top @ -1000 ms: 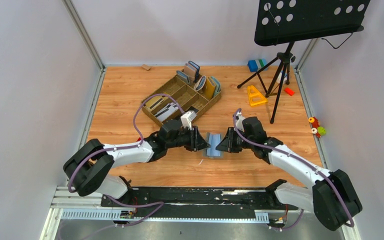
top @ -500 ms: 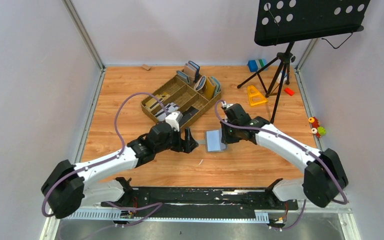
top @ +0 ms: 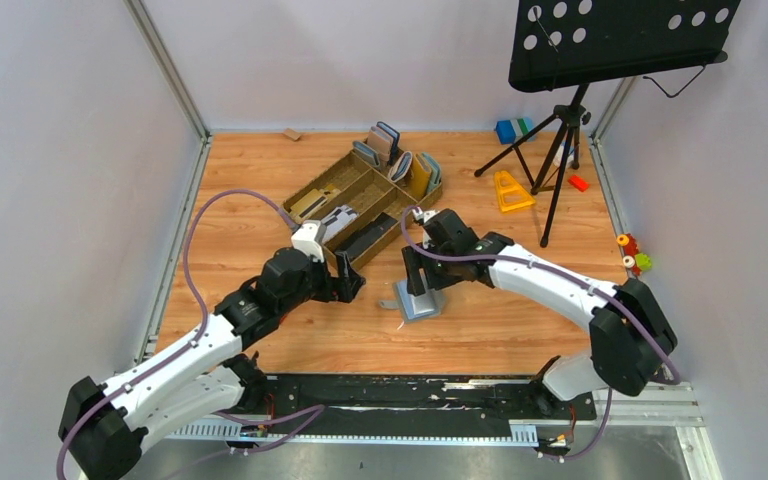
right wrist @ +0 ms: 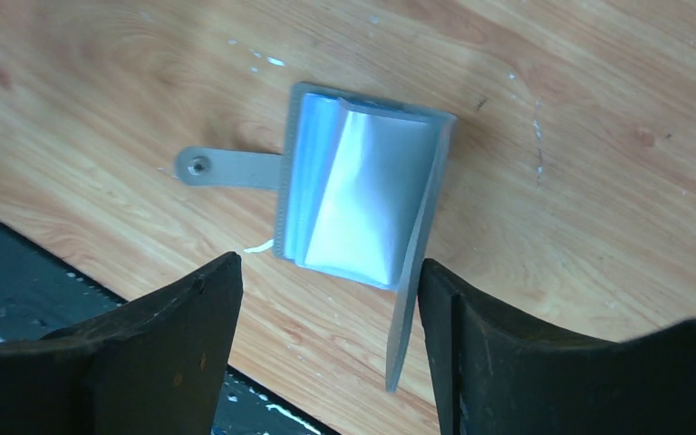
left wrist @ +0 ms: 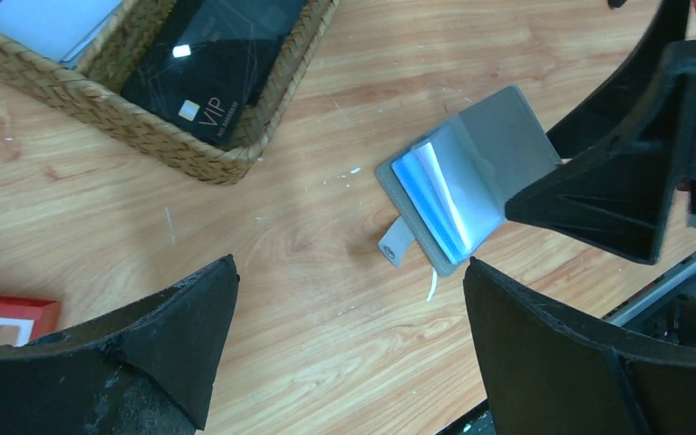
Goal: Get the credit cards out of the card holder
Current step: Place the card holder at the center of the board.
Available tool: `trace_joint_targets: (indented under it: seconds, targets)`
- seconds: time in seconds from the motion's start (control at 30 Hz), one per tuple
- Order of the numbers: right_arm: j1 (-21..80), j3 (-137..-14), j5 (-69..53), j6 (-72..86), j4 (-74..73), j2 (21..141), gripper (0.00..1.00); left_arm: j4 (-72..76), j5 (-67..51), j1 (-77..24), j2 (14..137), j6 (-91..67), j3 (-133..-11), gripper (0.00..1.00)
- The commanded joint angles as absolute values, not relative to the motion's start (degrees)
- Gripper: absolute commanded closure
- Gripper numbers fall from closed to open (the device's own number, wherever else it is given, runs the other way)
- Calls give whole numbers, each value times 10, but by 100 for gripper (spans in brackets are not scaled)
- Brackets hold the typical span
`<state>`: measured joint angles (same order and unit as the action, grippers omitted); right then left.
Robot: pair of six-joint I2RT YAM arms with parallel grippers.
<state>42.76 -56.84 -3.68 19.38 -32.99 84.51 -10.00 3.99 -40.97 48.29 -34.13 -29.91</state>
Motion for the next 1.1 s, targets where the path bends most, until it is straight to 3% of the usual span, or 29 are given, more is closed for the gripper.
trace_joint_targets:
  seconds: [0.0,0.33,0.7,0.87,1.07]
  targets:
    - [421,-551,-75,201,-260,781,29,-127,56,-395,454,-324,-293,0]
    - [363,-476,-153,245,-205,722,35,-152,71,-379,408,-316,-288,0]
    - [378,-427,-238,287,-111,769,40,-151,64,-379,414,-322,-291,1]
    - [382,-421,-258,294,-68,805,49,-147,61,-379,420,-322,-291,1]
    - [383,-411,-262,286,-15,866,48,-146,61,-379,423,-320,-288,1]
